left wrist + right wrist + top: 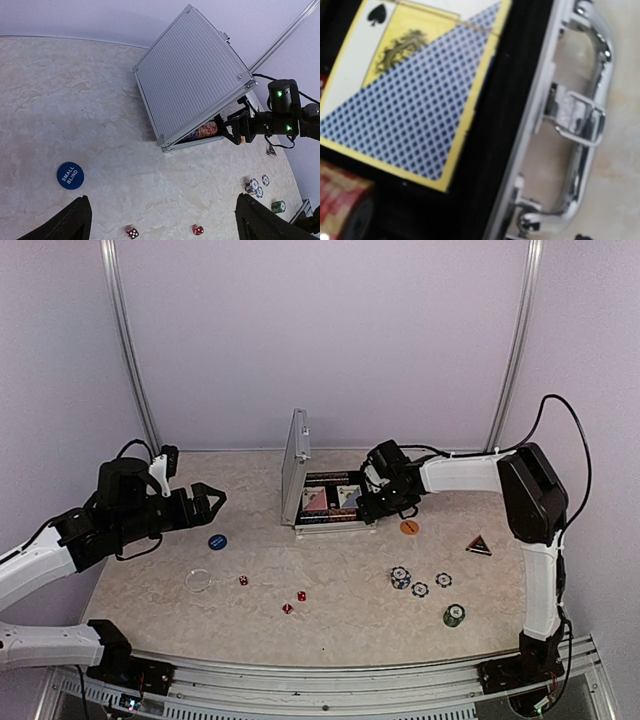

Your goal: Pack up texas hold em set

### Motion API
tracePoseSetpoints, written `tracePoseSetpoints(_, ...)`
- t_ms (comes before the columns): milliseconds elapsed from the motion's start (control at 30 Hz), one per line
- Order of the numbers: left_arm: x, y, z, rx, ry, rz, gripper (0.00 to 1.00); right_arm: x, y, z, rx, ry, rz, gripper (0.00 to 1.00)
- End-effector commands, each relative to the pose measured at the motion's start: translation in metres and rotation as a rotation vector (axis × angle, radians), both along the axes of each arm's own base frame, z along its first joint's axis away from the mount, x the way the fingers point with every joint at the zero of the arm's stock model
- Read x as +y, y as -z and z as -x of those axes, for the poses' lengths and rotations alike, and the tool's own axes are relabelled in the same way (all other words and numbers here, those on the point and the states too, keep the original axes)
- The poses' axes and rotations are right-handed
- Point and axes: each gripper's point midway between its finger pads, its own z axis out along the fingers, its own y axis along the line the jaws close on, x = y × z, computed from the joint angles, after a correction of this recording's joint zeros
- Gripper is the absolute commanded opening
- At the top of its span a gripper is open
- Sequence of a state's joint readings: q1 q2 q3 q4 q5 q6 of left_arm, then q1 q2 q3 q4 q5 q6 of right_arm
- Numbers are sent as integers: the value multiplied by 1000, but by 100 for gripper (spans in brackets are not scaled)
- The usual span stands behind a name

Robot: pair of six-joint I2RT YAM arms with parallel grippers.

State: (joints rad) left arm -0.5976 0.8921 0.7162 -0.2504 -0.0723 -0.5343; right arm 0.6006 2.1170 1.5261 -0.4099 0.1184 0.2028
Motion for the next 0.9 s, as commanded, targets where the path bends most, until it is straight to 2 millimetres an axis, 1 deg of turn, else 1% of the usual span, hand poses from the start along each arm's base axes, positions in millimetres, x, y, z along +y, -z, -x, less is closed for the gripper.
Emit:
tracePoseSetpoints(0, -6, 1, 3, -10, 2, 40, 99, -5, 32, 56, 162, -57, 113, 80)
tracePoseSetpoints(100, -8, 5, 5, -4, 1, 47, 99, 0, 32, 65, 162, -61, 118, 80)
tracePoseSetpoints(267, -11, 15, 8, 13, -2, 63, 99, 1, 28, 74, 155, -60, 128, 81)
tracePoseSetpoints(400, -18, 28, 11, 44, -3, 116, 99, -1, 24, 76, 143, -52, 133, 81)
tracePoseSetpoints(533, -27, 39, 15, 58, 1, 165, 99, -4, 8, 71, 100, -30, 134, 84)
tracePoseSetpoints(567, -28, 42, 16, 62, 2, 170, 99, -4, -1, 69, 81, -27, 123, 85)
tracePoseSetpoints(600, -29, 46, 17, 73, 1, 167, 98, -4, -5, 68, 73, -25, 119, 86)
tracePoseSetpoints(633, -31, 45, 16, 62, 3, 182, 97, -4, -15, 66, 56, -20, 110, 87)
tracePoseSetpoints(700, -34, 49, 17, 69, 7, 188, 92, -6, -30, 64, 30, -11, 101, 91)
tracePoseSetpoints(767, -38, 53, 18, 76, 13, 202, 84, -10, -44, 61, 5, 2, 95, 95)
tracePoseSetpoints(800, -39, 55, 18, 80, 14, 213, 76, -12, -51, 60, -7, 8, 90, 97)
tracePoseSetpoints(833, -42, 58, 18, 88, 17, 221, 65, -15, -57, 59, -20, 15, 86, 98)
tracePoseSetpoints(867, -45, 61, 18, 96, 17, 231, 56, -17, -63, 59, -32, 22, 79, 98)
